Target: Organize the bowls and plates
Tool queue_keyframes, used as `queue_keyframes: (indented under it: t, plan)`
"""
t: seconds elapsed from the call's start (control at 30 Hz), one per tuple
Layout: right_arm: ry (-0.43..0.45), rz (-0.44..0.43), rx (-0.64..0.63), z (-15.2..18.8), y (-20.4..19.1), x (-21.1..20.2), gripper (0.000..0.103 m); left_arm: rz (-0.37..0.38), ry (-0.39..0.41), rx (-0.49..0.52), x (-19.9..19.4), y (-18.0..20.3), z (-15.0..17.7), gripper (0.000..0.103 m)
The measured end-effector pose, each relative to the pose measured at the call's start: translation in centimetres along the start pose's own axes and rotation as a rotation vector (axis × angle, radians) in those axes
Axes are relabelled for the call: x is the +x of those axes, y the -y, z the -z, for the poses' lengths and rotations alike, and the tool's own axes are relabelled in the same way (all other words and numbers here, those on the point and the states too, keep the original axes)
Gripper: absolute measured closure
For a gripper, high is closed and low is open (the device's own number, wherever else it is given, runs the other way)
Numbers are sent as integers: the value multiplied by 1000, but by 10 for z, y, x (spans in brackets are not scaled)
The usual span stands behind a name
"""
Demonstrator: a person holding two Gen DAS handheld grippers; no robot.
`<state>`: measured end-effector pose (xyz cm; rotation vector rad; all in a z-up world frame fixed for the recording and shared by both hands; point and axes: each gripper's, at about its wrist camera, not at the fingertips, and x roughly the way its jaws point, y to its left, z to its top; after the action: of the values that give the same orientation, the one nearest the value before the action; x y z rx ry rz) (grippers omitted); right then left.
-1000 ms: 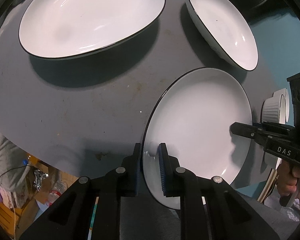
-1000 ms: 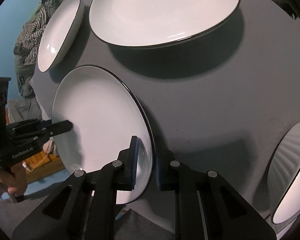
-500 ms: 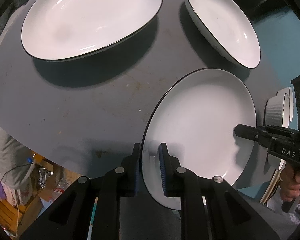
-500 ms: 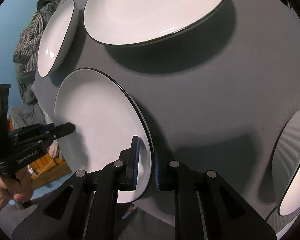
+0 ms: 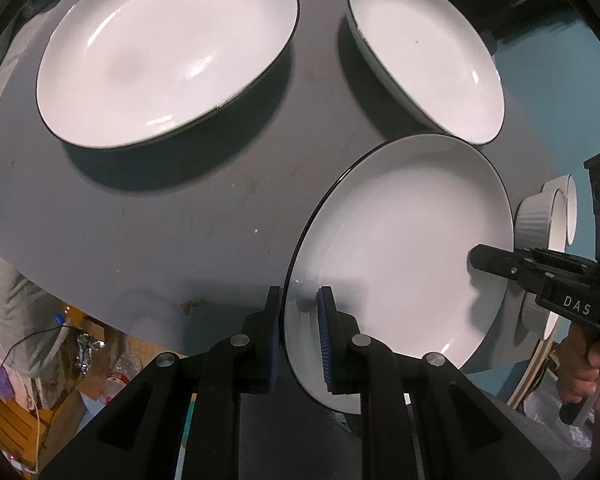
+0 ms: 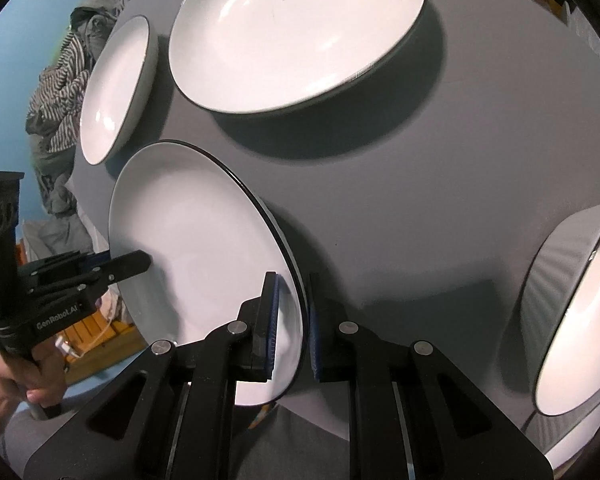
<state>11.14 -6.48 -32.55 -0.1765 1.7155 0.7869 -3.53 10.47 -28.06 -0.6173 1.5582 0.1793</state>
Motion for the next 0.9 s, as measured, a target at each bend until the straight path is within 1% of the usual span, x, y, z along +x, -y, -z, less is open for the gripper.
queue_keyframes:
  t: [0.2, 0.43, 0.6, 0.87, 0.9]
  plan:
    - [22, 3, -8, -4, 0, -14, 90, 25, 17, -13, -12, 1, -8, 87]
    - [44, 3, -2, -13, 5, -29, 90, 25, 41, 18, -25, 12, -32, 87]
    - [62, 2, 1, -24, 8, -37, 90, 11, 57, 51, -29, 18, -48, 87]
    - [80, 7, -1, -45, 13, -49, 90, 11, 71, 62, -36, 27, -73, 87]
    - [83, 5, 0, -48, 14, -50, 90, 10, 77, 65, -37, 22, -76, 87]
